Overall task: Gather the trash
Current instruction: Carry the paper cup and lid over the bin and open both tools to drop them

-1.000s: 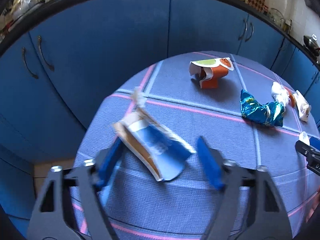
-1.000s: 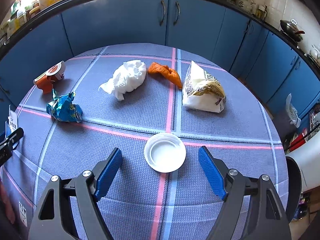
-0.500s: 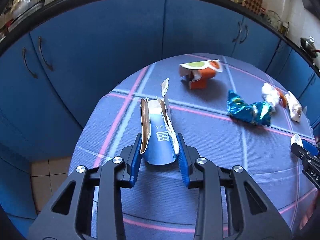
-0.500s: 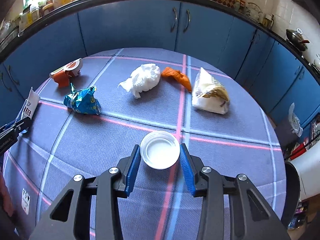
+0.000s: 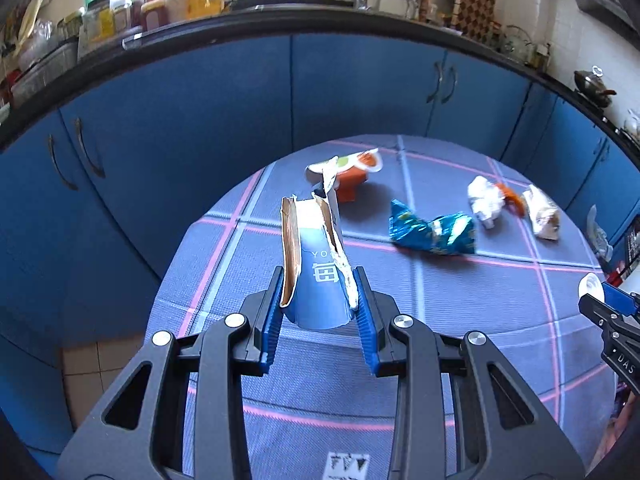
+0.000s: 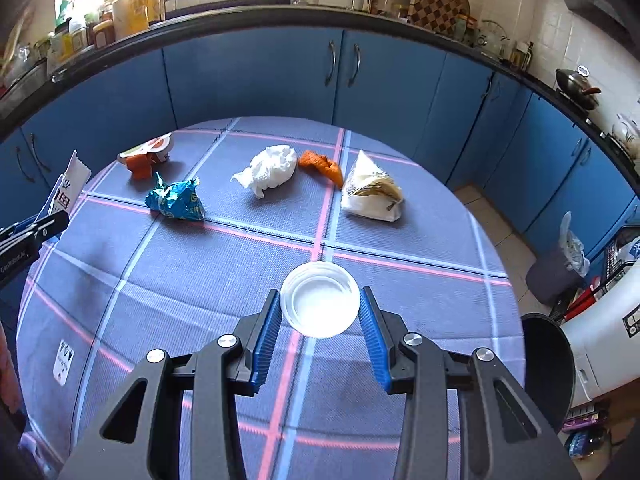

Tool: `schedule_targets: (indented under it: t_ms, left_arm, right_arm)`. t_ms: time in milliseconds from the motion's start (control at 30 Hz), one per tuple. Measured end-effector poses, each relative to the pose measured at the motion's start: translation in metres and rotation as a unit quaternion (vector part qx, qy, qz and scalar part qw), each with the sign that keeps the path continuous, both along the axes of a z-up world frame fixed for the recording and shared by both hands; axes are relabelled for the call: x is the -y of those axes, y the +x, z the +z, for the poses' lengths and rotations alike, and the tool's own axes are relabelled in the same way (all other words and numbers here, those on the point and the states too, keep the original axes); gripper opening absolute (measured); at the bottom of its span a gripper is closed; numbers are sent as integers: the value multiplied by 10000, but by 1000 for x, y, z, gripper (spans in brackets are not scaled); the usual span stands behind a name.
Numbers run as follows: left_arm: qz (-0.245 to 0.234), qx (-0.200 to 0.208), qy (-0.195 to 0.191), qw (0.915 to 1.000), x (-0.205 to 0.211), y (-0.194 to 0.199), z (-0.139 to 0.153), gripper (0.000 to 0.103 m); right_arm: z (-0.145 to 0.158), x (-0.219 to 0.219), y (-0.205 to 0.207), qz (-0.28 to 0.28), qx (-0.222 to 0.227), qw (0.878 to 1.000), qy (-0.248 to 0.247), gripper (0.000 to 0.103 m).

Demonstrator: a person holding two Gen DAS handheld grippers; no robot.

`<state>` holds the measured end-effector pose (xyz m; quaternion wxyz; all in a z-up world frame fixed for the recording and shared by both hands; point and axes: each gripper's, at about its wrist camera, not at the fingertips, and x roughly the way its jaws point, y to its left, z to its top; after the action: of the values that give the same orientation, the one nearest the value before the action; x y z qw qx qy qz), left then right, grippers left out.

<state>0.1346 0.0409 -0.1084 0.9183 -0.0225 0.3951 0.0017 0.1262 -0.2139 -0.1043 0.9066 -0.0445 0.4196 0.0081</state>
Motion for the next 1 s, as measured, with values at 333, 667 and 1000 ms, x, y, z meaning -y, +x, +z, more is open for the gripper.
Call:
schedule_targets:
  t_ms: [333, 667, 1000]
  left_arm:
    - [-682, 222, 144, 9973, 49, -22, 36, 34]
    - [-1484, 280, 121, 9885, 135, -37, 57, 34]
    - [-2295, 116, 162, 9731, 232, -47, 58, 34]
  right_arm:
    - [21, 25, -42, -56, 261, 9994, -202, 39]
    - [30, 83, -80, -558, 351, 9978, -96, 39]
    - [30, 152, -94, -1211, 381, 9919, 15, 39]
